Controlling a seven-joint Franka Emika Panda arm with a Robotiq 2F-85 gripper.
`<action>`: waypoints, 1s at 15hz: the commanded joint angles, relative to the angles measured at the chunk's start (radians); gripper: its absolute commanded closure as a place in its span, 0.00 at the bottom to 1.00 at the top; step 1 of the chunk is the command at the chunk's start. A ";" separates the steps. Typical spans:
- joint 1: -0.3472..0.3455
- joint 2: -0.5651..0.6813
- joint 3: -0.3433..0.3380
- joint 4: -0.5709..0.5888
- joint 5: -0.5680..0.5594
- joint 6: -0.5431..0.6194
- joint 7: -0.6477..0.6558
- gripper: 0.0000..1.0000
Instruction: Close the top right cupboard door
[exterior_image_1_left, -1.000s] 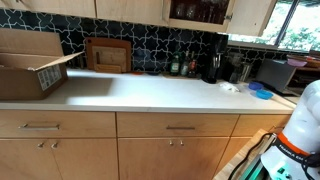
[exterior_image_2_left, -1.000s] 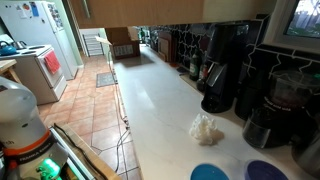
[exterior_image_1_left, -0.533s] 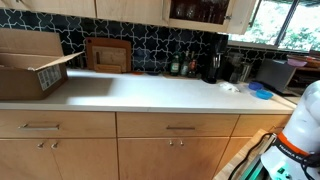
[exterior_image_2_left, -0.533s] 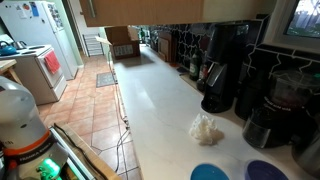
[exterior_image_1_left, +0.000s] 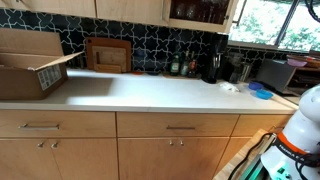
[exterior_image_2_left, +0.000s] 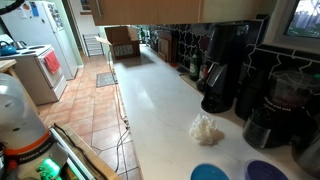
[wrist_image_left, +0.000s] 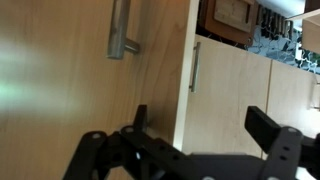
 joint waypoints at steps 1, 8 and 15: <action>-0.057 0.089 0.046 0.043 -0.013 0.085 0.076 0.00; -0.090 0.266 0.101 0.164 -0.021 0.158 0.109 0.00; -0.190 0.440 0.192 0.318 -0.052 0.158 0.268 0.00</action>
